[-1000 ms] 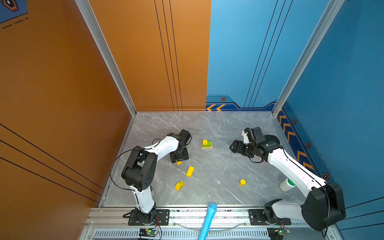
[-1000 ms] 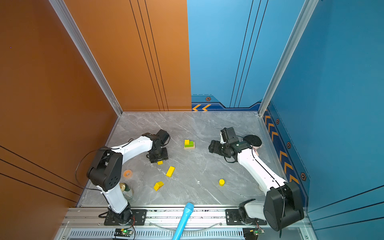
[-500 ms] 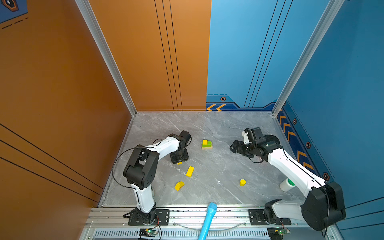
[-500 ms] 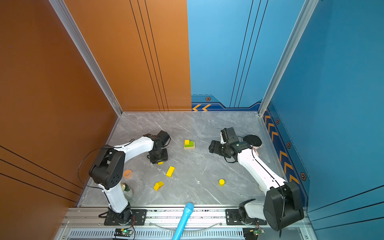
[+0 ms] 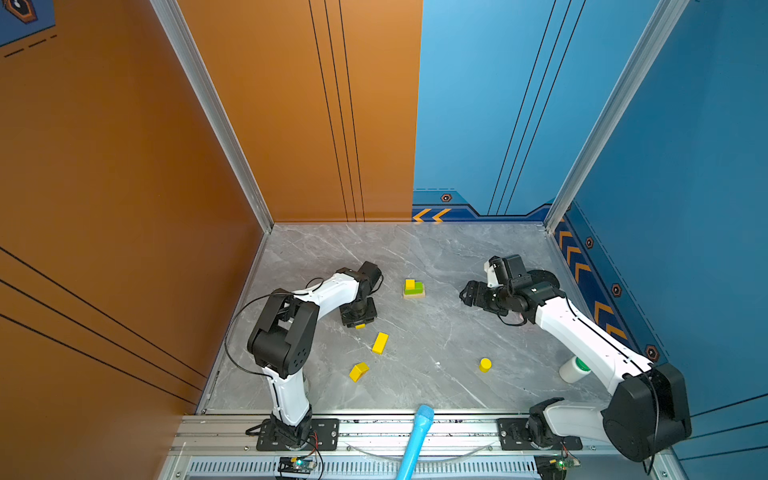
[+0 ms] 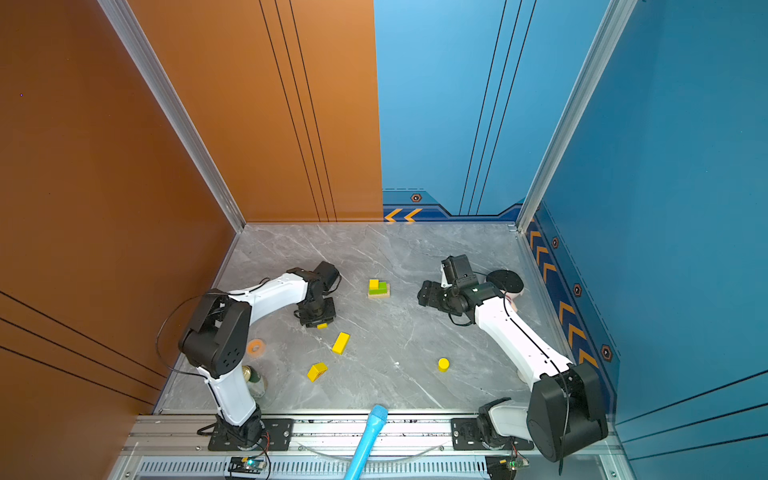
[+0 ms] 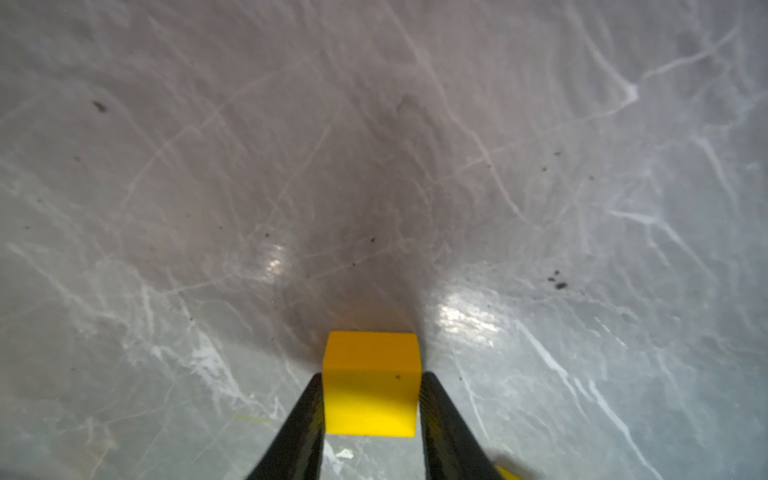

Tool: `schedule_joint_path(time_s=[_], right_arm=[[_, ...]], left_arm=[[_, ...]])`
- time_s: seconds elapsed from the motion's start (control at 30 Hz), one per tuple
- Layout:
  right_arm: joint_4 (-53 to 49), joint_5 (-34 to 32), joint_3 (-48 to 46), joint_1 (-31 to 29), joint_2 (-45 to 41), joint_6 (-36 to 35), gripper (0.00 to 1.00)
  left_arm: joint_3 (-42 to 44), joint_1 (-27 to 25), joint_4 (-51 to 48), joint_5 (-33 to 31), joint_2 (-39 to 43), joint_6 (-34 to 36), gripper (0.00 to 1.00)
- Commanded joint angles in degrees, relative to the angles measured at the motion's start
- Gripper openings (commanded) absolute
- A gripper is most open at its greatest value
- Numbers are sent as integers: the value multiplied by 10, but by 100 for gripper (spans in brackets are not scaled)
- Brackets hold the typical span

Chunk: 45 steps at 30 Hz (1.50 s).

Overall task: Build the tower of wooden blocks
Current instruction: 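Carry the second yellow cube with the left gripper to the stack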

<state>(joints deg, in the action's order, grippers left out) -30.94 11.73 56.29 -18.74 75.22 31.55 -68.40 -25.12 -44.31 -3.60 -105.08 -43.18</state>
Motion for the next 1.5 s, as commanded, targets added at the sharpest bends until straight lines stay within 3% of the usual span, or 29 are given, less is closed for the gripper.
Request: schedule_joint_path(time_s=[0.0,0.4,0.63,1.07,1.23,1.47], right_arm=[[-5,-7,-9,2,-11,6,83],[-4,-2,-9,7,-8,2,83],[-4,7,-19,20,-13,-3,83],[-4,28,-46,65,-40,-11,83],[-7,35,-51,81,-46,-14,83],[-1,44,-55,89,-40,-16,82]], left_arm=[[6,4,-6,-1,-8,-1,36],[-40,-14,-16,2,15,15,26],[-222,-54,-76,-2,-27,62,25],[-620,-128,-202,27,-240,144,25],[-690,-141,-223,38,-296,145,24],[-679,-148,-224,35,-310,125,24]])
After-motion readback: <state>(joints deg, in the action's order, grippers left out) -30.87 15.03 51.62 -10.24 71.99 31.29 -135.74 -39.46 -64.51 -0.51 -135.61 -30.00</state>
